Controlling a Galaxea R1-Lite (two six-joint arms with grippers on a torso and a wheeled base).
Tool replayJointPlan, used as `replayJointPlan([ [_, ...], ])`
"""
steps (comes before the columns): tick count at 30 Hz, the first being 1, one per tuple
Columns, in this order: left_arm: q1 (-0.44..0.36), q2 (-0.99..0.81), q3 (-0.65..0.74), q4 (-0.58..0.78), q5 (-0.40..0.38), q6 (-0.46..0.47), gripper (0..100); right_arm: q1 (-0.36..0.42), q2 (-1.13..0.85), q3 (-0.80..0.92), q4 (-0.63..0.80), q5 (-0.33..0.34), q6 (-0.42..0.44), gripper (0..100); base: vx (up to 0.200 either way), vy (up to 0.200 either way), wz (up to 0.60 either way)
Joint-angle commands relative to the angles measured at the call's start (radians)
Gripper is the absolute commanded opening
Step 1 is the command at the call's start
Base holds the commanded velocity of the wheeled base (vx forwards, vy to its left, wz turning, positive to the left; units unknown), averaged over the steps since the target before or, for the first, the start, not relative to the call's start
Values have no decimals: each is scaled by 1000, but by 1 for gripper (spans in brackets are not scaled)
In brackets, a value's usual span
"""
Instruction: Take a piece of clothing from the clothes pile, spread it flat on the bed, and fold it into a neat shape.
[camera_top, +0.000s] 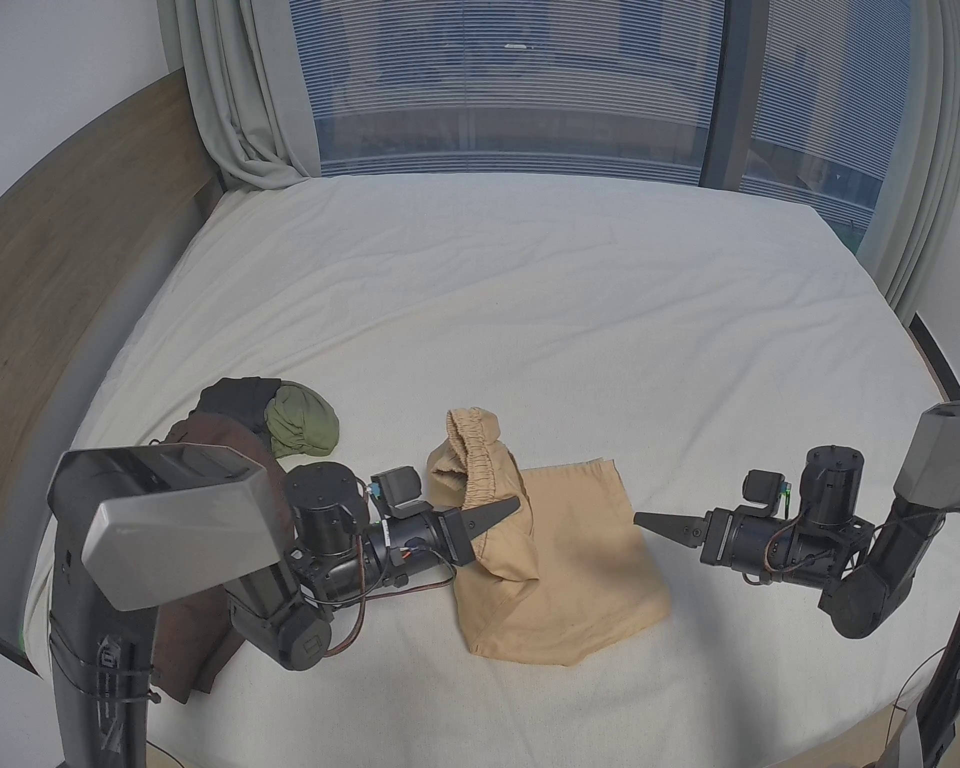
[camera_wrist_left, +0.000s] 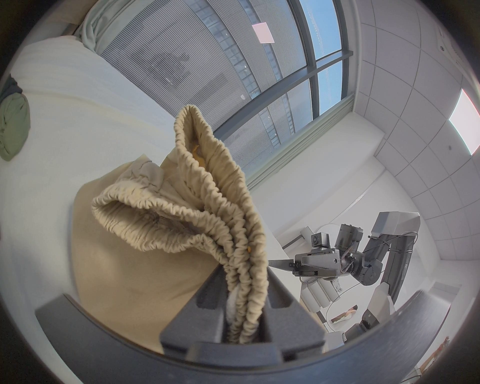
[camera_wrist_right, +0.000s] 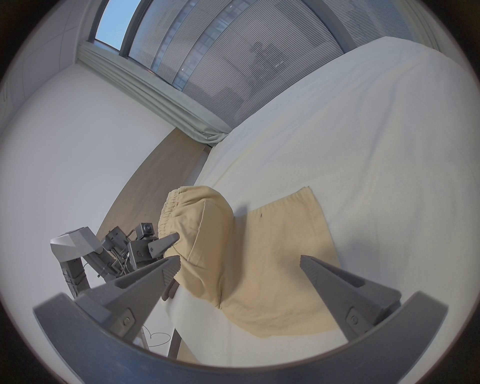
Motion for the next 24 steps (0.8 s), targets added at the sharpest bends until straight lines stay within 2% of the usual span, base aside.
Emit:
replayJointPlan([
  [1,-34,64,-65,-1,6,-25,0,-30,2,-13,3,2,0,100,0,0,0],
  [13,-100,161,-169,1,6,-95,0,-40,6,-20,3,2,0,100,0,0,0],
  [24,-121,218,-247,2,6,-100,0,-52,21,-27,-4,2,1,100,0,0,0],
])
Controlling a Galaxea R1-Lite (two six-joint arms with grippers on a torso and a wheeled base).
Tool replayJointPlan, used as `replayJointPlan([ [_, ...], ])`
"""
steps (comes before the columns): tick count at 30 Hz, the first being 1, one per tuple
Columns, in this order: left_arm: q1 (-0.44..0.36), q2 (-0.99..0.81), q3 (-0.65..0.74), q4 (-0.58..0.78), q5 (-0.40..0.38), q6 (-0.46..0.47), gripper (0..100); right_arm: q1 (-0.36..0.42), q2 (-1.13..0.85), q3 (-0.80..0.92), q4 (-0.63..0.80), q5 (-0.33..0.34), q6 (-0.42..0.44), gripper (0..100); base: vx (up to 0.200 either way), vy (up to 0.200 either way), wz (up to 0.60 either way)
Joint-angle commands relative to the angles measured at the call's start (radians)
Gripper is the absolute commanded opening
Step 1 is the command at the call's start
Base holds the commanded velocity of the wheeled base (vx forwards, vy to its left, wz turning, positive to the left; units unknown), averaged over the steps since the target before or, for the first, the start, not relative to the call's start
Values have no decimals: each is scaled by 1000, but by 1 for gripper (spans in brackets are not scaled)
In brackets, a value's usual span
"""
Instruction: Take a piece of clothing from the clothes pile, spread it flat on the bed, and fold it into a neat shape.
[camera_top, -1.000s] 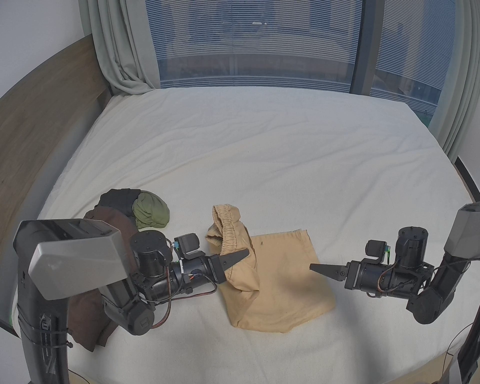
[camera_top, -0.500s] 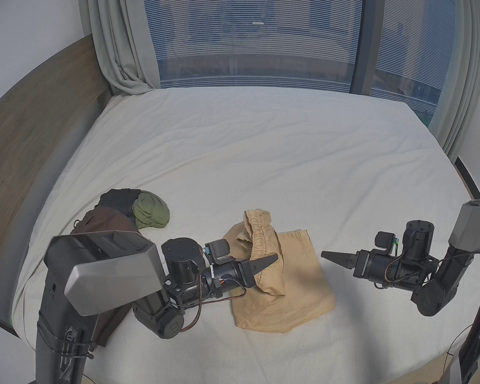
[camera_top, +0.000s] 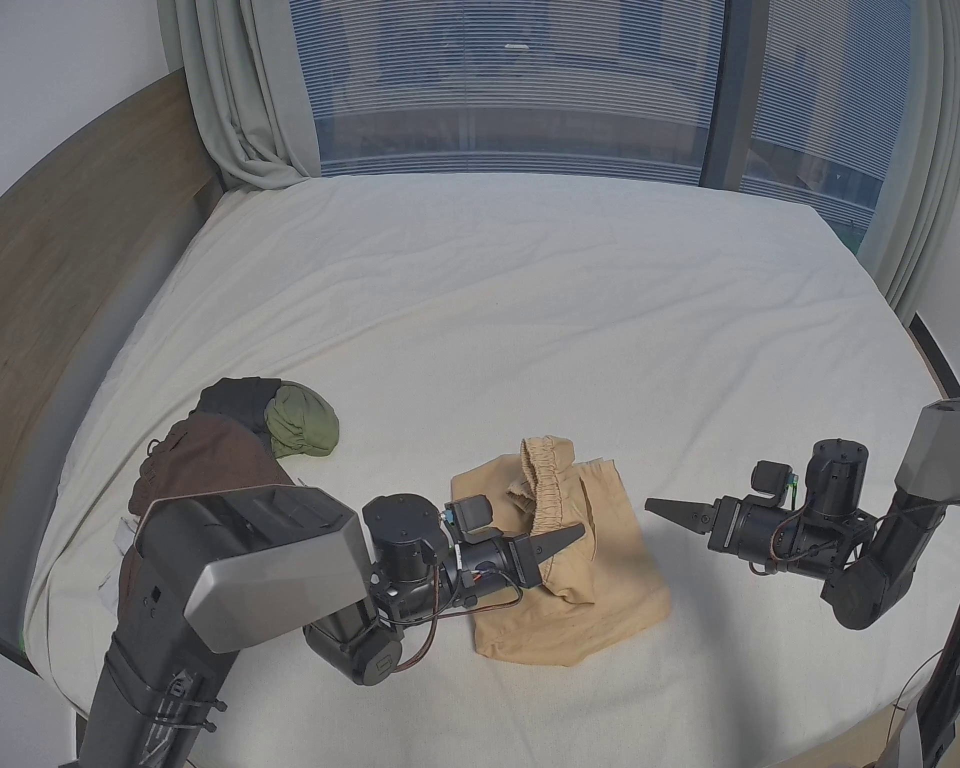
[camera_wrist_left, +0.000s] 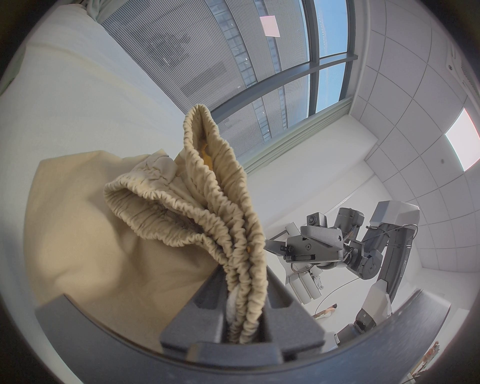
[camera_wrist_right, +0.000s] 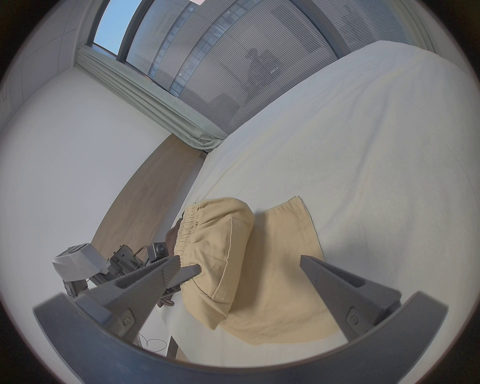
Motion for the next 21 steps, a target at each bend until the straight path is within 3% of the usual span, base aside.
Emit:
replayJointPlan([
  [1,-5,34,-29,0,1,-1,0,-5,8,-3,-2,1,0,100,0,0,0],
  [7,-4,54,-52,0,8,-1,0,-5,8,-4,-2,1,0,100,0,0,0],
  [8,-2,57,-58,-2,11,-1,100,-5,8,-4,-2,1,0,100,0,0,0],
  [21,7,54,-65,-3,59,7,100,-1,28,-3,-2,-1,0,100,0,0,0],
])
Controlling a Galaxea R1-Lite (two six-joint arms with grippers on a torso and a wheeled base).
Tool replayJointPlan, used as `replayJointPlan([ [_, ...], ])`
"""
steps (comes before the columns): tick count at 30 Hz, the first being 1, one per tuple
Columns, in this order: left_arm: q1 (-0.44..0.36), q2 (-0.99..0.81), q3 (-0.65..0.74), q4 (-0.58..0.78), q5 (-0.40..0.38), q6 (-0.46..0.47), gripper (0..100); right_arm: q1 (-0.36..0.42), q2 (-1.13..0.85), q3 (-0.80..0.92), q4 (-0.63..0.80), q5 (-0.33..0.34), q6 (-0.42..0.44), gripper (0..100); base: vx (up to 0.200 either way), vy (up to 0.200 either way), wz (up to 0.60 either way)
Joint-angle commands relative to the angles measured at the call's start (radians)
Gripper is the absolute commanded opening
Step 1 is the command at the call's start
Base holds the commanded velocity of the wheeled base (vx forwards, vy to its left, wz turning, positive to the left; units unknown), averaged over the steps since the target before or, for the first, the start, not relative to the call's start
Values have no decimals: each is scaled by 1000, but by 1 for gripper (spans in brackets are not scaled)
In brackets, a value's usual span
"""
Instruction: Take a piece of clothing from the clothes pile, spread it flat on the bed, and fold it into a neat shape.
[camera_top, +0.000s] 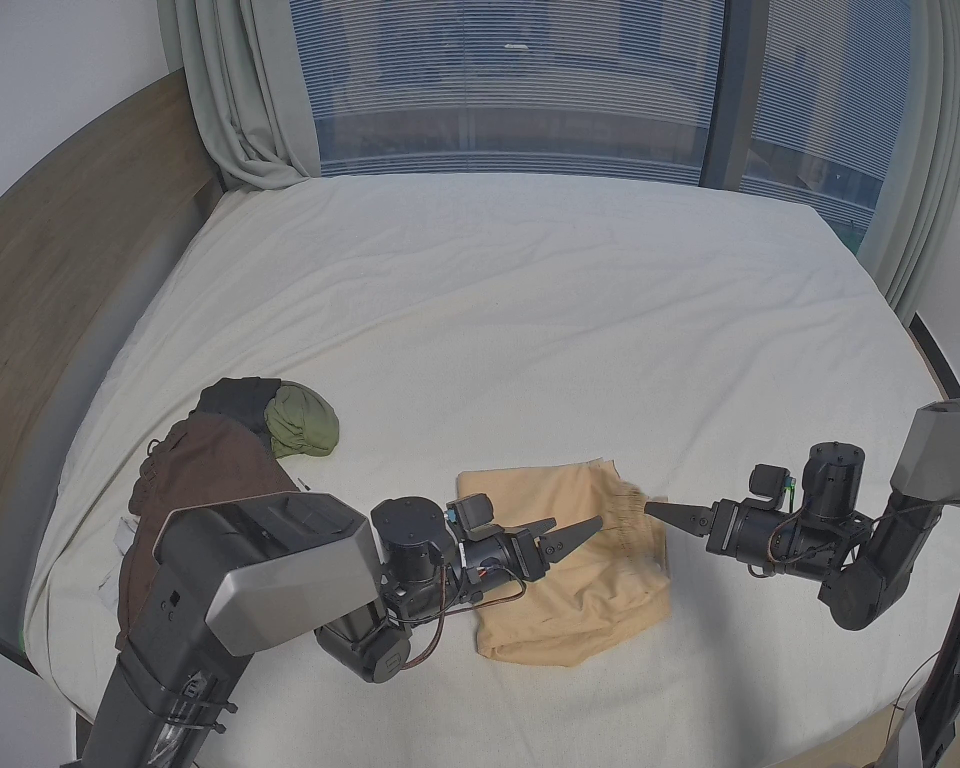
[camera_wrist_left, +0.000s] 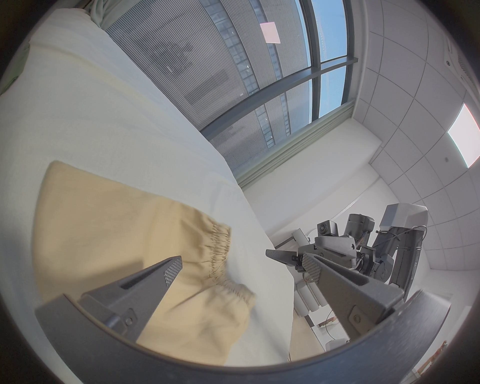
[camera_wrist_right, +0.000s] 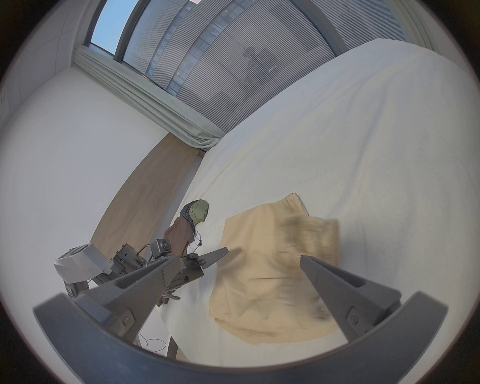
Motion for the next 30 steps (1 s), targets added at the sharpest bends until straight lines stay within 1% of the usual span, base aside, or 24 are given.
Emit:
replayJointPlan([
  [1,9,-7,8,-2,2,4,100,6,10,1,0,0,0,100,0,0,0],
  [7,26,-56,42,-3,19,28,100,11,11,5,-2,0,0,100,0,0,0],
  [11,34,-147,137,0,57,24,100,11,10,10,-2,1,0,100,0,0,0],
  [13,43,-167,159,-2,59,25,100,14,10,10,-2,0,0,100,0,0,0],
  [14,75,-211,206,-2,56,33,100,20,10,10,-2,0,0,100,0,0,0],
  [18,137,-299,306,-3,40,36,100,20,10,11,-2,0,-1,100,0,0,0],
  [21,183,-357,372,-3,5,62,100,18,10,11,-2,0,-1,100,0,0,0],
  [23,230,-398,436,-3,-41,110,100,20,10,11,0,0,-1,100,0,0,0],
  [26,296,-443,515,-3,-109,220,100,23,10,13,0,0,-1,100,0,0,0],
  [27,309,-455,531,-3,-122,237,100,26,10,14,0,0,-1,100,0,0,0],
  [28,335,-486,577,-3,-145,263,100,32,10,14,0,0,-1,100,0,0,0],
  [30,358,-518,633,-3,-162,277,100,38,10,16,0,0,-1,100,0,0,0],
])
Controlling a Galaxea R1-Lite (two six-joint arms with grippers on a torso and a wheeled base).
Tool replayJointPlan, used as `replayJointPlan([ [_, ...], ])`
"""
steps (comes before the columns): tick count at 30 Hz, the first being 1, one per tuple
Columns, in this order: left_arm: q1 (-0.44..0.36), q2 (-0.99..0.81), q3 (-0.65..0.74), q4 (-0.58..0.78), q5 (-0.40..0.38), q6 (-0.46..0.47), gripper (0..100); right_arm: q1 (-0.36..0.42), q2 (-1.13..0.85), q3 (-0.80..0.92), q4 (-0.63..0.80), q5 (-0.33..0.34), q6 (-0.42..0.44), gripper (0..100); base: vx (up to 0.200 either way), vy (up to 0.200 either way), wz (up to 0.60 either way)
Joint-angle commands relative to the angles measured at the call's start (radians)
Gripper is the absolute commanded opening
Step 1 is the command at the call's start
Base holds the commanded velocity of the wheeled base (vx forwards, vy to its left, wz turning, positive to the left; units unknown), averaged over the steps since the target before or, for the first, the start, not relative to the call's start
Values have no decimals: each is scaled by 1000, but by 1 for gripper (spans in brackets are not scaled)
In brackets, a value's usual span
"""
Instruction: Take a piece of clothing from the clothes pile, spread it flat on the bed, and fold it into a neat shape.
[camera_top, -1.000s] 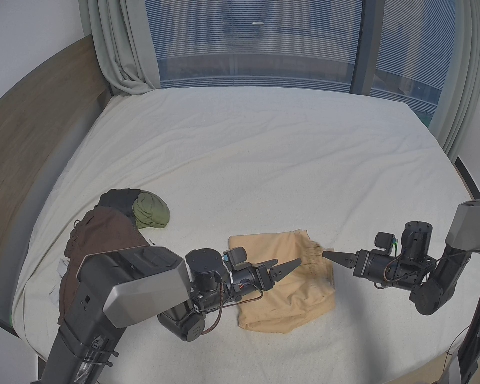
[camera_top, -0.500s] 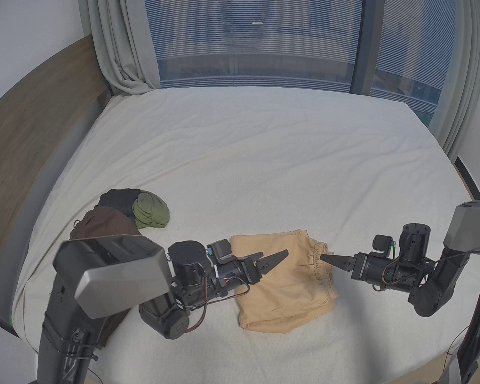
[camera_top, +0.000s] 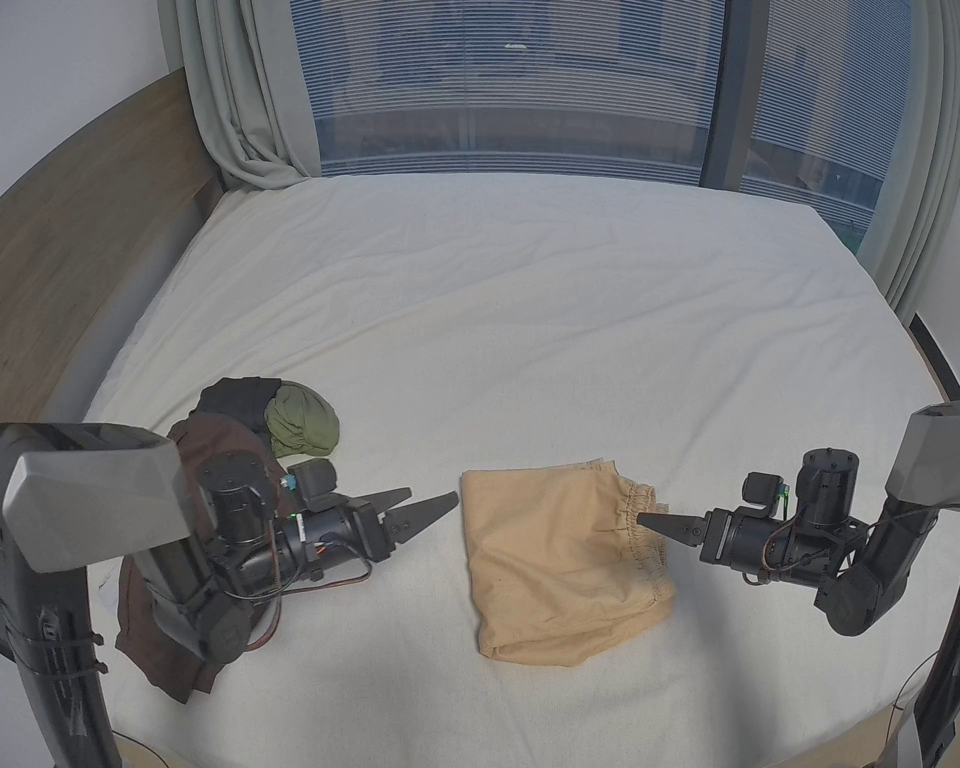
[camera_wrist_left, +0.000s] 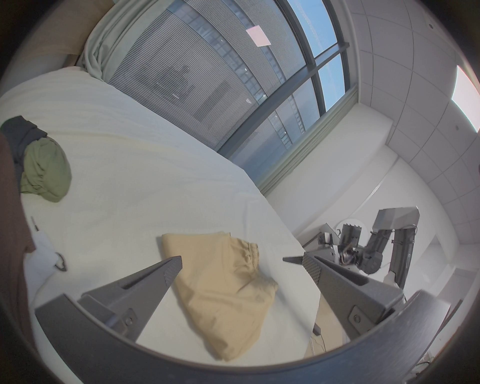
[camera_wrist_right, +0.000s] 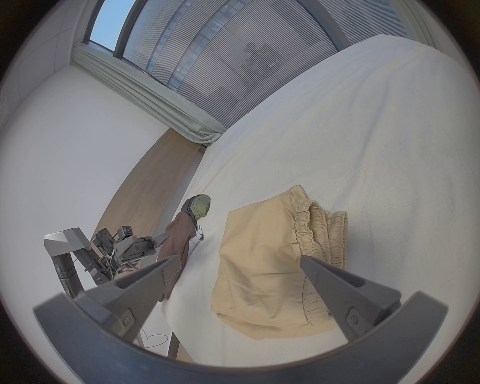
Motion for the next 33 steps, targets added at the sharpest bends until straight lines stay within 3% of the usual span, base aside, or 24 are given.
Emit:
replayJointPlan([
  [1,92,-138,146,0,-60,57,100,17,1,3,0,0,0,100,0,0,0],
  [6,178,-216,236,0,-92,62,100,34,1,16,-1,0,-5,100,0,0,0],
  [16,327,-229,253,1,-156,143,100,25,26,17,-1,-1,-11,100,0,0,0],
  [18,356,-235,262,1,-158,160,100,20,47,23,-1,-1,-48,100,0,0,0],
  [22,378,-241,287,1,-162,198,100,14,82,46,0,0,-128,100,0,0,0],
  [33,376,-224,334,1,-172,230,100,-38,156,54,10,0,-194,100,0,0,0],
])
